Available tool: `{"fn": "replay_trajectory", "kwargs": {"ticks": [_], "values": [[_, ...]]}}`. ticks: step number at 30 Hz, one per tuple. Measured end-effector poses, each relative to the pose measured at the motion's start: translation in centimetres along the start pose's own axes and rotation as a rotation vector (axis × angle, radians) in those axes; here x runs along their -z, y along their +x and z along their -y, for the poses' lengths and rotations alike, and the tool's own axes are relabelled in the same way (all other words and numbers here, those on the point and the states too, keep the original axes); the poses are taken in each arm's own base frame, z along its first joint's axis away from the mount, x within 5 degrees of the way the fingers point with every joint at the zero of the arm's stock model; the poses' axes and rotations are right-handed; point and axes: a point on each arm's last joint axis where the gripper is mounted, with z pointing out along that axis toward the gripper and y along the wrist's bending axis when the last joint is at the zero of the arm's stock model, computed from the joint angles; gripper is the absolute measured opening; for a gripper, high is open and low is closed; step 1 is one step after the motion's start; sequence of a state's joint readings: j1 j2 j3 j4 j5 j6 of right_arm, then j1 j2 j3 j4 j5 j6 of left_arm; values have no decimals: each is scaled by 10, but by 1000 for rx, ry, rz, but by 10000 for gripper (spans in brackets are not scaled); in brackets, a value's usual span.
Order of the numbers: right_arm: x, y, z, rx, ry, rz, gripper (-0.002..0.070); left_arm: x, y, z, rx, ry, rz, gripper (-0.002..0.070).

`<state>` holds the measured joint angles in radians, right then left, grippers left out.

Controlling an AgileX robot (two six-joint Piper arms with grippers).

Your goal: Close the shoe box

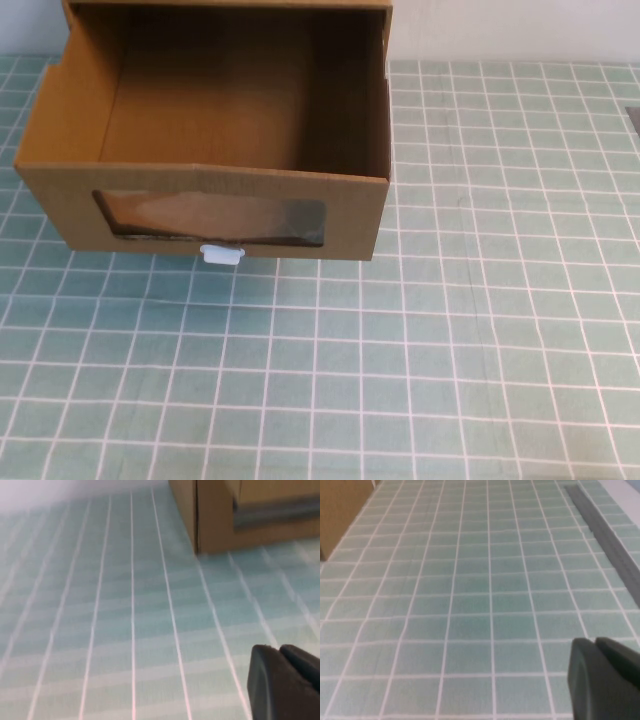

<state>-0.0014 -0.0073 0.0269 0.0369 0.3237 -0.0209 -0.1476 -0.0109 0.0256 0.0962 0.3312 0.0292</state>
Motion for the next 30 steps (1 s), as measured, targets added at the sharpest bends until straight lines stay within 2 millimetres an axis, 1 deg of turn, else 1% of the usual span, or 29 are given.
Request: {"fn": "replay_trajectory", "kwargs": {"ticks": [3, 6, 10, 13, 17, 26, 30], "values": [[1, -10, 0, -1, 2, 111, -14, 1, -10, 0, -1, -4, 112, -5], [4, -26, 1, -4, 5, 287, -14, 3, -23, -1, -1, -8, 262, -5], [14, -48, 1, -6, 11, 553, -14, 12, -44, -1, -1, -15, 512, -5], [22, -60, 2, -8, 15, 714, -14, 19, -56, -2, -2, -19, 664, -5], [29, -66, 2, -11, 18, 815, -14, 22, -60, -2, -5, -21, 720, -5], [30, -67, 2, -11, 18, 831, -14, 23, -60, -2, -43, -36, 723, -5], [36, -72, 3, -28, 23, 915, -14, 23, -60, -2, -45, -36, 728, -5]]}}
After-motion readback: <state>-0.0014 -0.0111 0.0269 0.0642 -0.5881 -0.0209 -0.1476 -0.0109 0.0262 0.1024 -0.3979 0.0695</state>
